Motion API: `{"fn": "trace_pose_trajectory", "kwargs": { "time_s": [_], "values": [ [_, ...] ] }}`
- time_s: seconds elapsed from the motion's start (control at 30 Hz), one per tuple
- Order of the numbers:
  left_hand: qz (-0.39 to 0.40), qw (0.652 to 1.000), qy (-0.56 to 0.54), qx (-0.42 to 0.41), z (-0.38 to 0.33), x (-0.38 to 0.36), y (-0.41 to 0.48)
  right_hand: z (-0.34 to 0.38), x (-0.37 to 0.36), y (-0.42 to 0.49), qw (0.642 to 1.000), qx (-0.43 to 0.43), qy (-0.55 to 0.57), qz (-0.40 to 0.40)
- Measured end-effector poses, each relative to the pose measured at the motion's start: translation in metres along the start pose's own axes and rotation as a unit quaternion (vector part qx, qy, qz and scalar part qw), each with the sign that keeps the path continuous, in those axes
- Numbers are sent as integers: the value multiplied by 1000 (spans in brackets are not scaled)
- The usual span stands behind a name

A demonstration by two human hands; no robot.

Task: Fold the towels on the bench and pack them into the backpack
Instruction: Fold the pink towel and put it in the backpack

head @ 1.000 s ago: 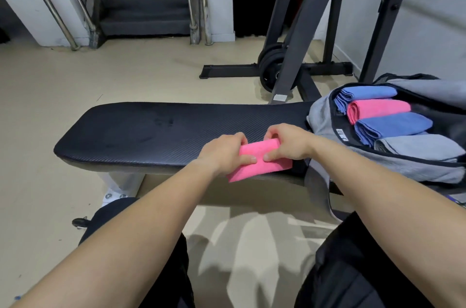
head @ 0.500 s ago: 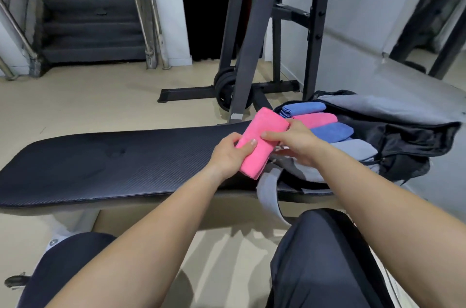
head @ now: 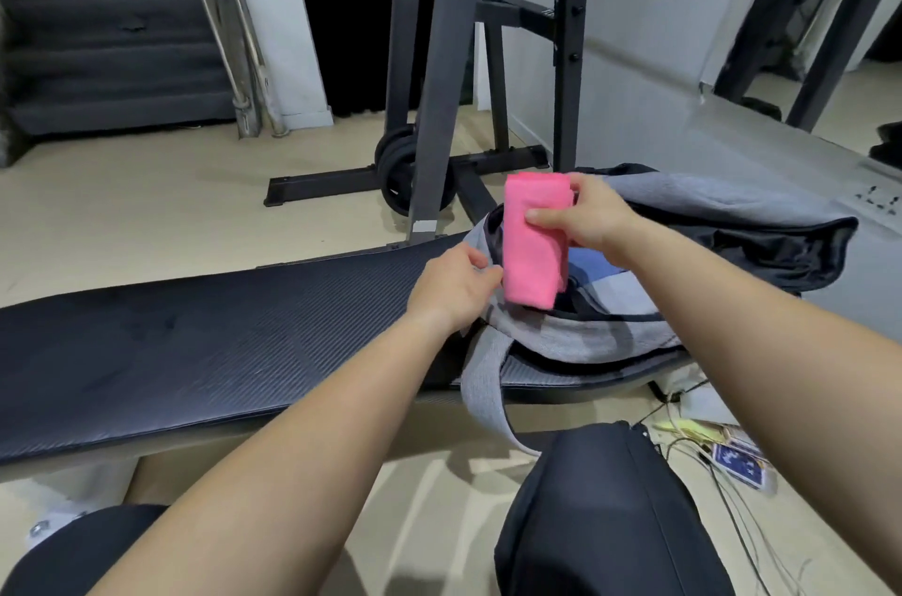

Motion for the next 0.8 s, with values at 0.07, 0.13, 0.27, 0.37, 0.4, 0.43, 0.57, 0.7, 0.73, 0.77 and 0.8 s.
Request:
{"fn": "trace_pose_trajectory", "kwargs": {
  "time_s": [0.07, 0.13, 0.27, 0.37, 0.4, 0.43, 0.57, 0.7, 0.73, 0.77, 0.8],
  "values": [
    [-10, 999, 40, -11, -2, 0, 12, -3, 8, 15, 1000, 18, -21, -3],
    [-13, 995, 88, -42, -4, -3, 26, -7, 10, 28, 998, 28, -47, 20],
    [-21, 973, 182, -144, -9, -17, 48, -27, 1, 45, 989, 4, -119, 87],
    [-24, 944, 256, -205, -15, -25, 57, -42, -5, 51, 976, -36, -163, 139],
    [-28, 932, 282, -228, -17, -27, 59, -45, -6, 53, 972, -53, -169, 152],
    [-33, 918, 306, -252, -18, -28, 60, -48, -5, 55, 969, -68, -171, 162],
    [-49, 880, 365, -299, -19, -27, 65, -55, 1, 61, 962, -126, -157, 185],
    [-56, 893, 334, -296, -14, -10, 65, -56, -11, 65, 947, -77, -274, 146],
    [-53, 899, 319, -294, -10, -5, 64, -56, -17, 65, 939, -59, -310, 137],
    [-46, 906, 304, -290, -7, 0, 64, -55, -24, 63, 931, -51, -333, 138],
    [-38, 914, 288, -285, -4, 3, 64, -55, -31, 60, 924, -49, -348, 150]
  ]
}}
Point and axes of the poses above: each hand's wrist, its own y-axis towards the middle knuckle, its own x-axis out of the back of the hand, z = x × y, the point moved 4 cm from there along y, towards the middle knuckle, and after that the axes turned 15 degrees about x, right-handed, at the moved point
